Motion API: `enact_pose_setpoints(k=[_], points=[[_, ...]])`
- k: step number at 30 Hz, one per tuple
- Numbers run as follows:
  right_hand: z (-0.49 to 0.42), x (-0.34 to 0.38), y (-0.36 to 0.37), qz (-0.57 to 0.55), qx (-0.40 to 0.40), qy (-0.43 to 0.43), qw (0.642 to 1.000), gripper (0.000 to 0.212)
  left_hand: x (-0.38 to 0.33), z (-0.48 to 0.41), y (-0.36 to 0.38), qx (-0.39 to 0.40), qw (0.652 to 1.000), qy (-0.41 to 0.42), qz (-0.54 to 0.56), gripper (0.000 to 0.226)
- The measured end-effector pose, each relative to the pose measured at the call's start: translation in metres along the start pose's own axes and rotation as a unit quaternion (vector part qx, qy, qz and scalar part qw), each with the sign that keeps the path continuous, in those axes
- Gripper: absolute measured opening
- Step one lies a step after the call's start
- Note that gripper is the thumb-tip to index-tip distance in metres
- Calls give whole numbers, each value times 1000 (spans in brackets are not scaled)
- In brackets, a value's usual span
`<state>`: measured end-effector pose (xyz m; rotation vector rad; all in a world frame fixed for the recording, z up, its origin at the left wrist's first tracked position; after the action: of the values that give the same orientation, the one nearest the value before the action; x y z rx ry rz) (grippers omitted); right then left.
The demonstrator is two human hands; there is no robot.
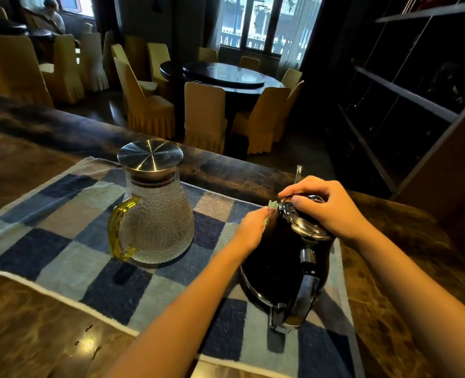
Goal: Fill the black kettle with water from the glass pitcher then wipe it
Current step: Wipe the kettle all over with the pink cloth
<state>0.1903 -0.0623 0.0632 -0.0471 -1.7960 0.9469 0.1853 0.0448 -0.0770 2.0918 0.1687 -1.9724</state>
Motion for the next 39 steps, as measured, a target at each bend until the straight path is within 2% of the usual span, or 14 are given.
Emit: enact_pose_setpoints(k=[2, 4, 7, 9, 12, 14, 17, 19, 22, 26, 29, 32, 35, 39], points=[[0, -1, 0, -9, -6, 3, 1000, 21, 14, 8, -2, -7, 997, -18, 69, 39], [1, -3, -1, -23, -15, 8, 1000, 21, 25, 25, -7, -26, 997, -22, 72, 38], [1, -4, -1, -45, -25, 13, 999, 21, 39, 58, -16, -102, 991, -2, 89, 25], [1, -5, -1, -55, -29, 15, 998, 21, 31, 84, -8, -116, 987, 57, 96, 26], [1, -6, -2, -62, -28, 15, 998, 22, -13, 101, 18, -60, 980, 181, 51, 48], [0, -5, -1, -61, -26, 14, 998, 24, -30, 87, 23, -40, 977, 203, 50, 59], [1, -4, -1, -63, -30, 6, 998, 25, -35, 59, 8, -53, 985, 161, -18, 44], [1, -5, -2, -59, -29, 6, 998, 24, -24, 42, -5, -64, 993, 85, -44, 36], [1, -6, -1, -67, -27, 14, 997, 23, -6, 40, -12, -73, 997, 10, 4, 36], [2, -6, -1, -76, -32, 15, 996, 23, 16, 71, -17, -153, 987, 15, 47, 31], [1, -6, -2, -81, -32, 15, 996, 24, -9, 89, 7, -70, 979, 146, 127, 39], [0, -6, -2, -81, -39, 13, 996, 24, -36, 68, 20, 10, 969, 183, 166, 49], [0, -9, -3, -77, -56, 17, 995, 18, -50, 30, 19, 35, 981, 154, 115, 37], [-1, -11, -4, -52, -70, 27, 996, 13, -24, 4, 15, 44, 995, 36, 86, 38]])
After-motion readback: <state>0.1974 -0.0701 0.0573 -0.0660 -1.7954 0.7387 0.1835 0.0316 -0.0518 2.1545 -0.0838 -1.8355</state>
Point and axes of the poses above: each hand's wrist, its own z-axis away from the middle knuckle, its own y-axis out of the palm, x = y × z, the point moved 8 cm from there along -z, towards the middle knuckle, and after that the axes turned 12 degrees about y, right-handed, at the moved point
